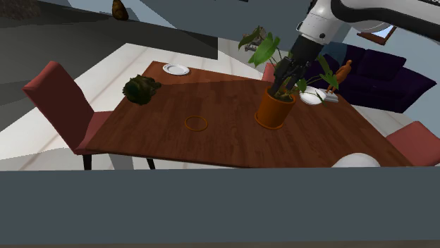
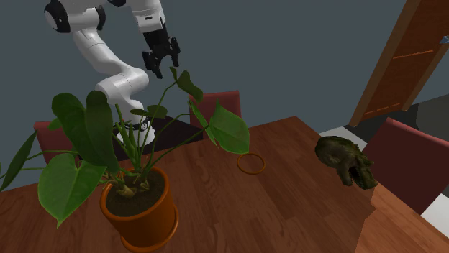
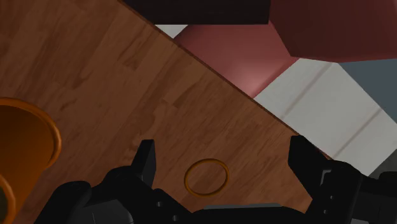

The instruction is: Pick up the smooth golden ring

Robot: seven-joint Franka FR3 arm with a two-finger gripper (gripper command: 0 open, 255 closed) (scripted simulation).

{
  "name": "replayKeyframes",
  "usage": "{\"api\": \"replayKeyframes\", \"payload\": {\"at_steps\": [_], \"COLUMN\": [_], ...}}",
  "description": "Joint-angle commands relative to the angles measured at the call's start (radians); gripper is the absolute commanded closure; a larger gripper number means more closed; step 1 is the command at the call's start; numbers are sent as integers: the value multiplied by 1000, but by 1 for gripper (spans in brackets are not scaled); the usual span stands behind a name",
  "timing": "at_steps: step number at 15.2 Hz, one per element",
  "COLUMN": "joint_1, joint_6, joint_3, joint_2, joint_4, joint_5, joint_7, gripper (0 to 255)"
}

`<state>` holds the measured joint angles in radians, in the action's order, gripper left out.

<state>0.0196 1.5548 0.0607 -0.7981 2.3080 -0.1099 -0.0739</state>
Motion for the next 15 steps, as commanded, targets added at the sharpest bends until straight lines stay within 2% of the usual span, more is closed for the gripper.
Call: {"api": "replayKeyframes", "payload": {"at_steps": [1, 8, 15], "joint_1": [0, -5, -8], "joint_6": [0, 223, 424], "joint_3": [0, -41, -74], "joint_2": [0, 182, 412], "joint_4": [0, 46, 24], "joint_5": [0, -3, 5], "joint_7": [0, 24, 55], "gripper": [0, 0, 0]}}
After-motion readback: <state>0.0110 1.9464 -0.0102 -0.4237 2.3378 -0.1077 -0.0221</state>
